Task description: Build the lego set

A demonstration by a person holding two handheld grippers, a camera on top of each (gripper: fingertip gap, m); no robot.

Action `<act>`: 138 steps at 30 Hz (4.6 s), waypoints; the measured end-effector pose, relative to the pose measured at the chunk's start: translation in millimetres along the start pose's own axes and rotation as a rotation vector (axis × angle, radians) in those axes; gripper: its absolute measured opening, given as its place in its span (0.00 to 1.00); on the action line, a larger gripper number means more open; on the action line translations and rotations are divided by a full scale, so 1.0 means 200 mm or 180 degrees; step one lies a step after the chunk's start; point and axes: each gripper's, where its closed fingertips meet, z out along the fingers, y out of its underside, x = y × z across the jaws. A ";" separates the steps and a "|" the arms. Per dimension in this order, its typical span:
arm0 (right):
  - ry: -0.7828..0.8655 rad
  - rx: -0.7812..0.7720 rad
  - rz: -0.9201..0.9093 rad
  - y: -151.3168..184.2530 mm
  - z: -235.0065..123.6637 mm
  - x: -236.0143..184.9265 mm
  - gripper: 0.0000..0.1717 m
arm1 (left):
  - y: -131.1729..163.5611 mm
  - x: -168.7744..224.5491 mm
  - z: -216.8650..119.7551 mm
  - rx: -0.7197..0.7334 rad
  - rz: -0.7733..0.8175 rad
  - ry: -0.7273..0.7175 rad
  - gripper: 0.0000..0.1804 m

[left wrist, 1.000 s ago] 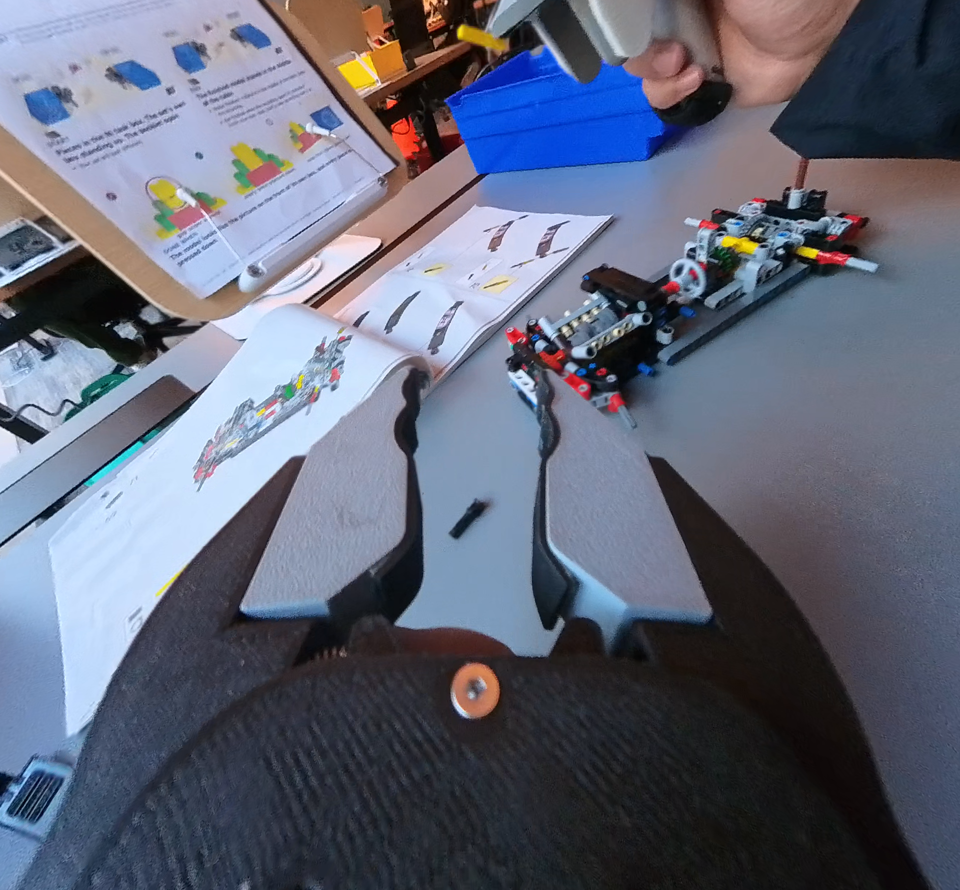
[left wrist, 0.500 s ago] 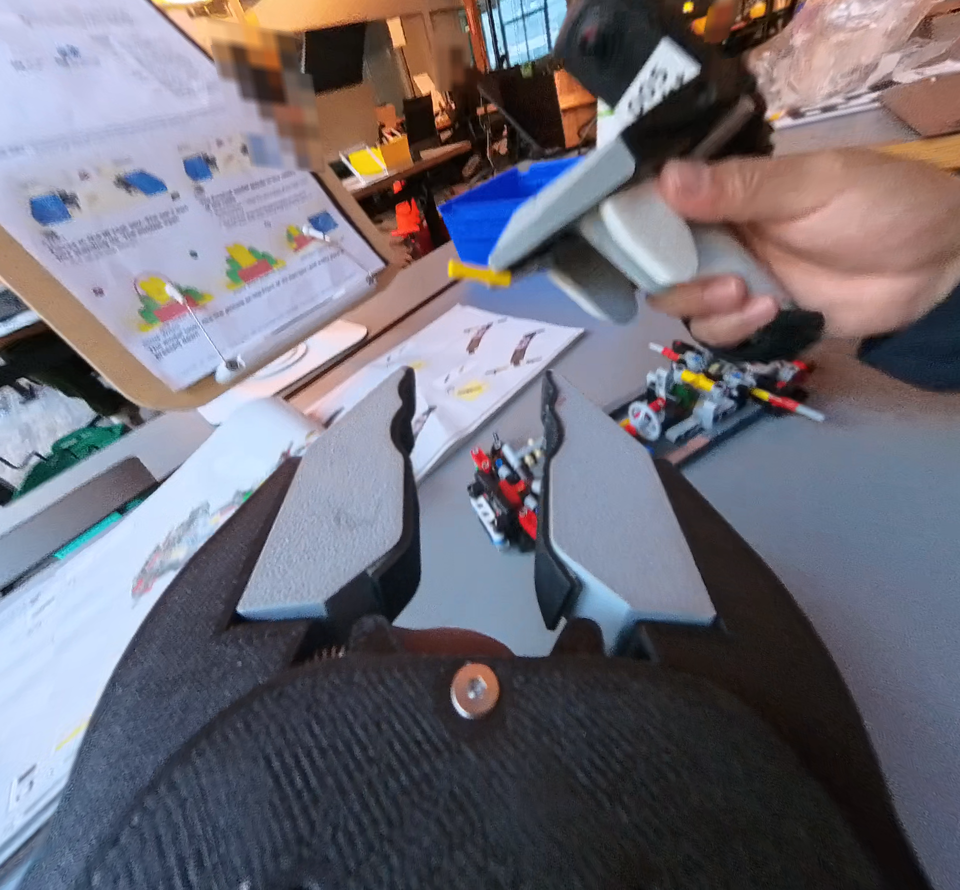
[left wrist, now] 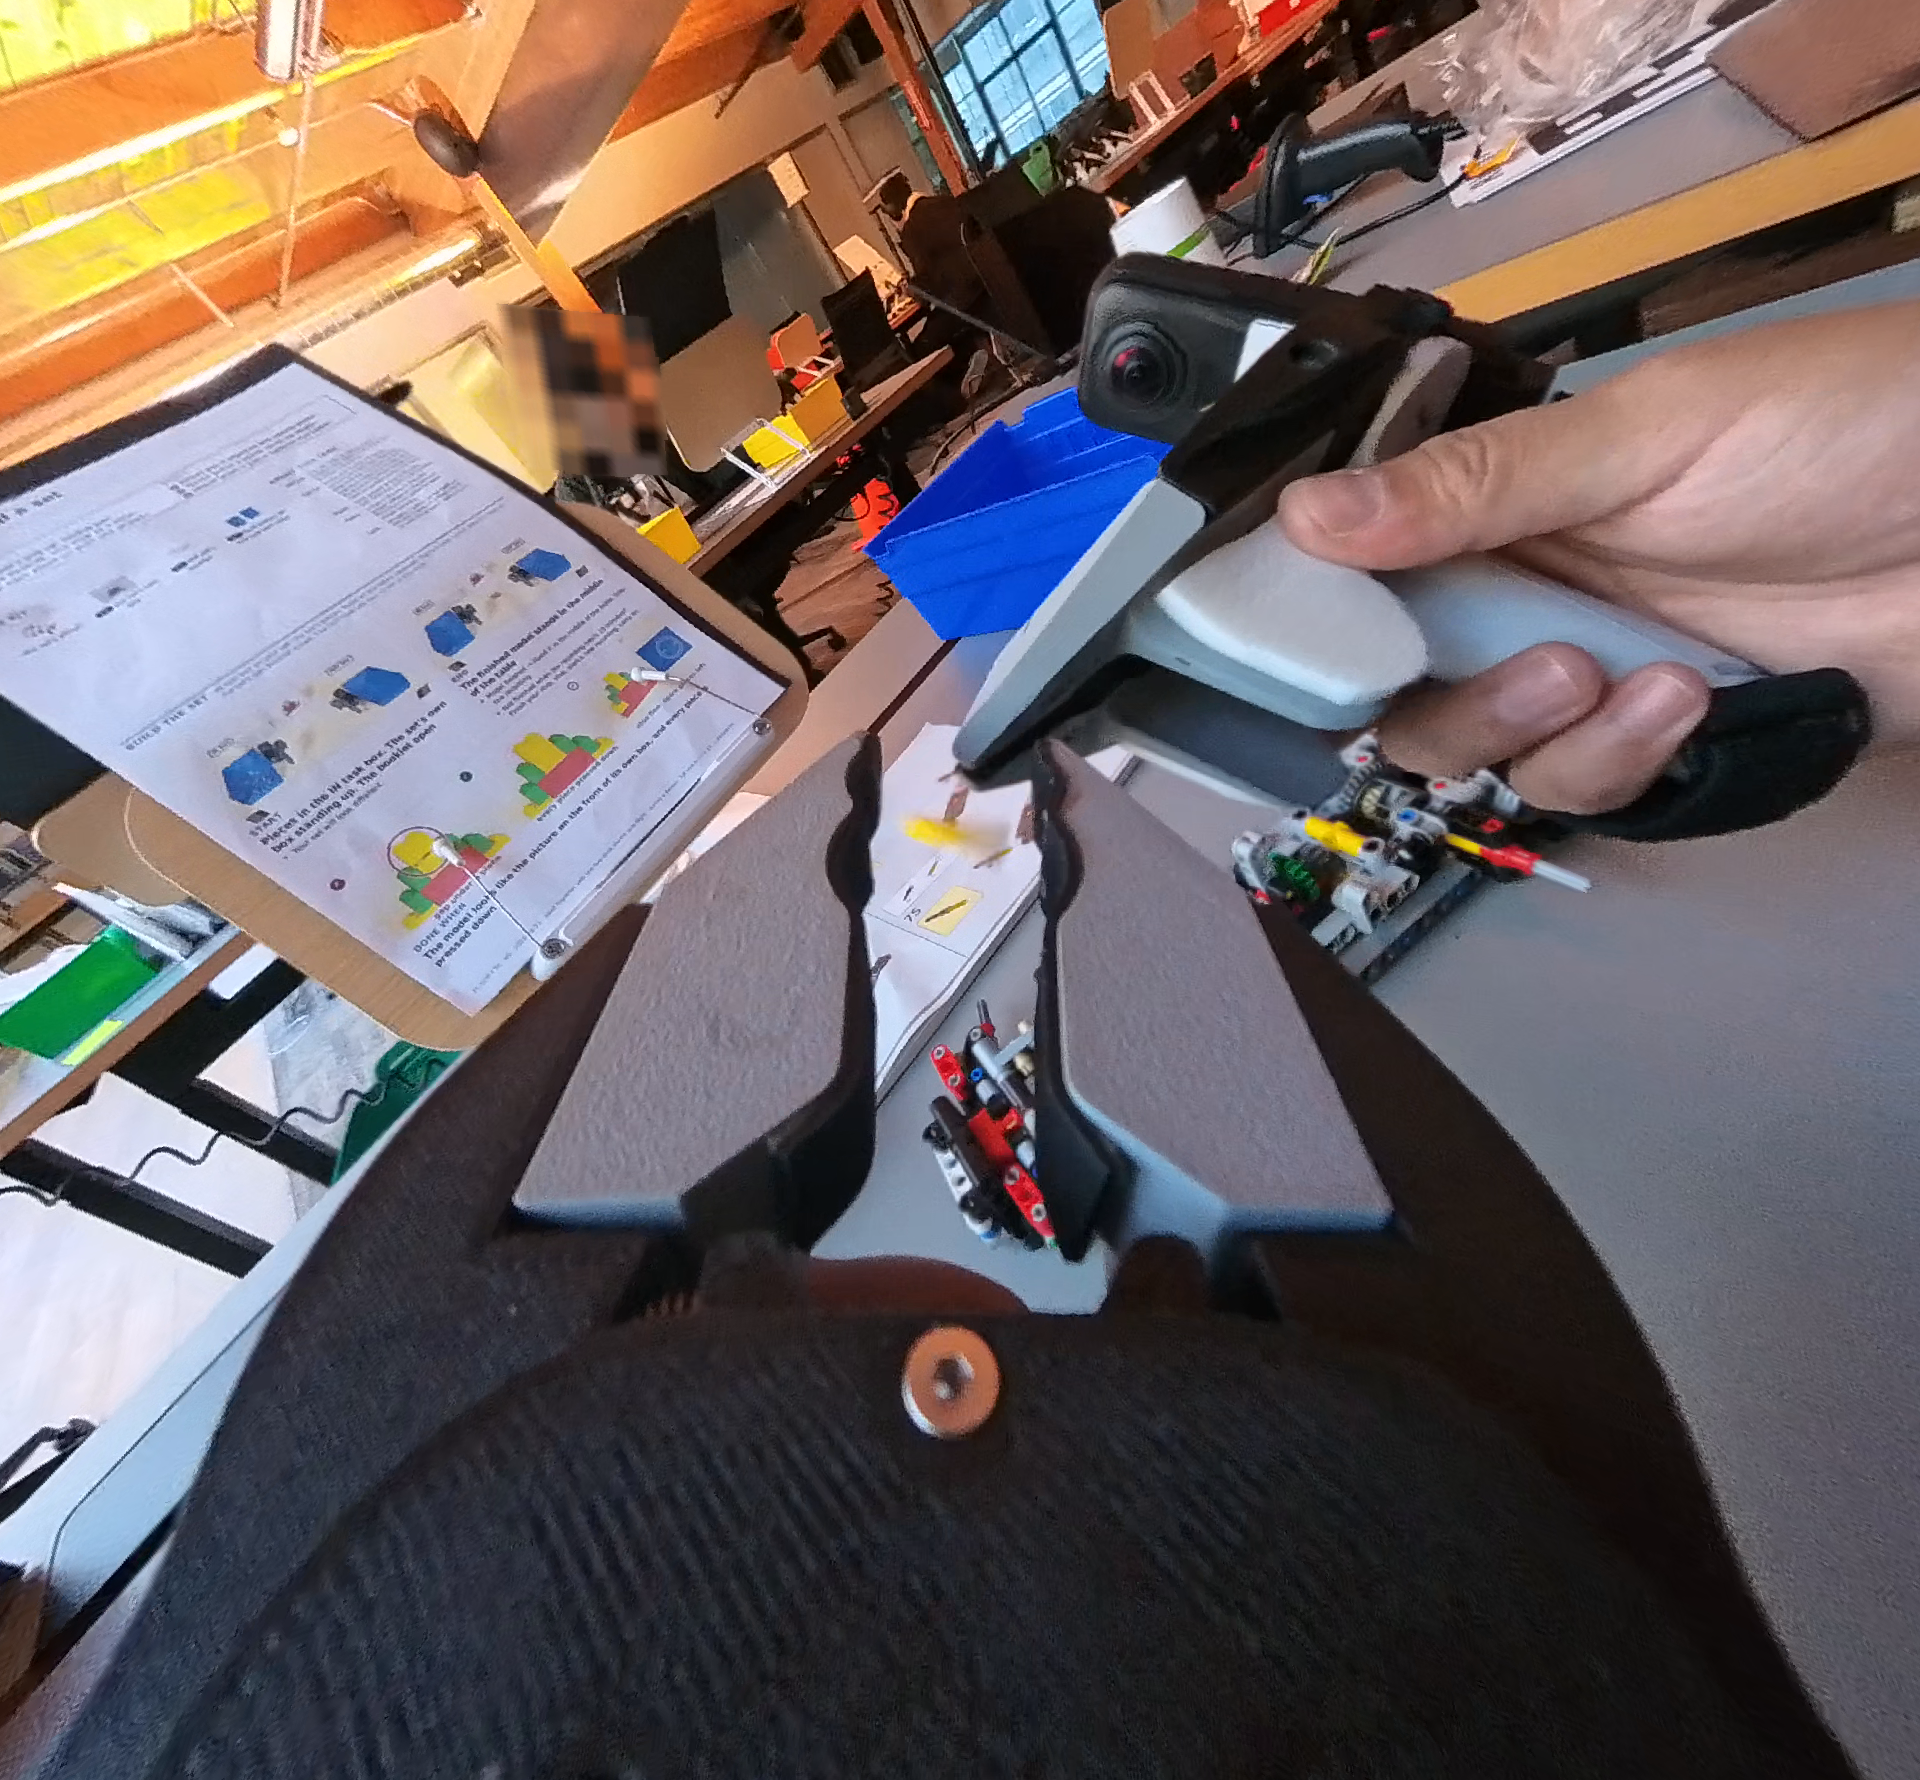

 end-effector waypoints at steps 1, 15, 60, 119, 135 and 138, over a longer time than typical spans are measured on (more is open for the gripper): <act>-0.0013 0.0027 0.0006 0.00 -0.02 -0.01 0.00 | -0.01 0.01 0.00 0.0005 0.0013 -0.0002 0.16; 0.1199 -0.0524 -0.1347 0.08 -0.30 0.22 0.00 | 0.48 -0.21 -0.05 -0.0415 -0.0624 -0.0220 0.12; 0.1684 -0.2449 -0.1800 0.97 -0.26 0.31 0.00 | 0.56 0.72 -0.45 -0.1455 -0.0007 0.1692 0.18; 0.1556 -0.0950 -0.0879 -0.02 -1.15 0.41 0.00 | 0.21 0.78 0.38 -0.1492 -0.0746 0.1364 0.32; 0.0735 -0.1659 -0.0038 0.13 -1.04 0.48 0.00 | 0.32 0.88 0.58 -0.2006 -0.0528 0.1543 0.14; 0.0647 -0.1527 0.0049 0.16 -1.05 0.43 0.00 | 0.32 0.90 0.47 -0.1958 -0.0352 0.1818 0.12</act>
